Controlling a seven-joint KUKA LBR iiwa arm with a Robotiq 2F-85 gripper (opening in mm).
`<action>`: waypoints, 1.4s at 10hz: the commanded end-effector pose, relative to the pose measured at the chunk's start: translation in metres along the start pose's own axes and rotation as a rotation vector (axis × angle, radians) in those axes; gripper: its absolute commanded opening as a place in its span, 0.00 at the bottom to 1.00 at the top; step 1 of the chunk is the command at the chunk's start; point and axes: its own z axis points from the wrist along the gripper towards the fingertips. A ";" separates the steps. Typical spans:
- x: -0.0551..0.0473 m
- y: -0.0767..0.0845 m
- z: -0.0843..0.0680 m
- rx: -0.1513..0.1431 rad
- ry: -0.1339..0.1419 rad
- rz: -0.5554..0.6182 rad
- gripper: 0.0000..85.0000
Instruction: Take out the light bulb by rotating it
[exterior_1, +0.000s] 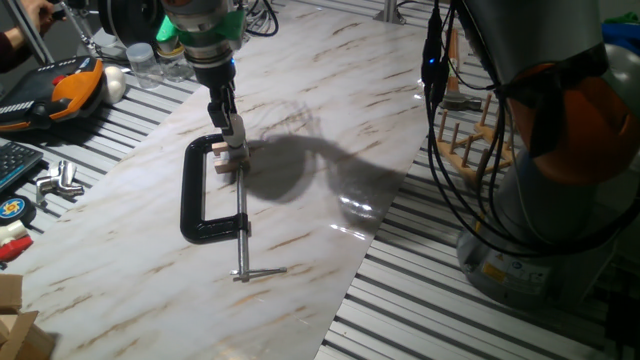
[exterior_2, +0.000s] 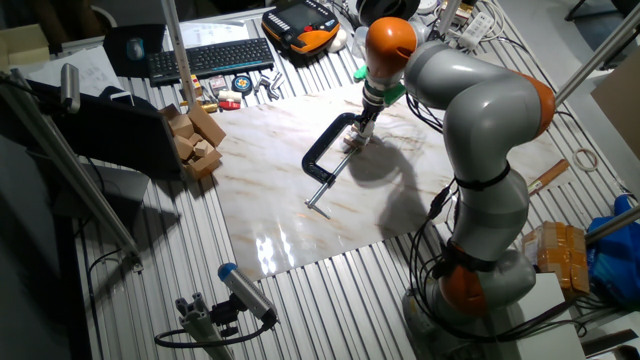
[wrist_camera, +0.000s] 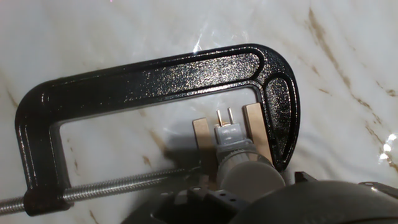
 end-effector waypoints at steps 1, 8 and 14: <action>0.000 0.000 0.000 0.000 0.000 0.000 0.80; -0.001 -0.001 -0.023 0.008 -0.016 0.103 0.80; -0.003 -0.004 -0.035 -0.016 -0.009 0.189 0.80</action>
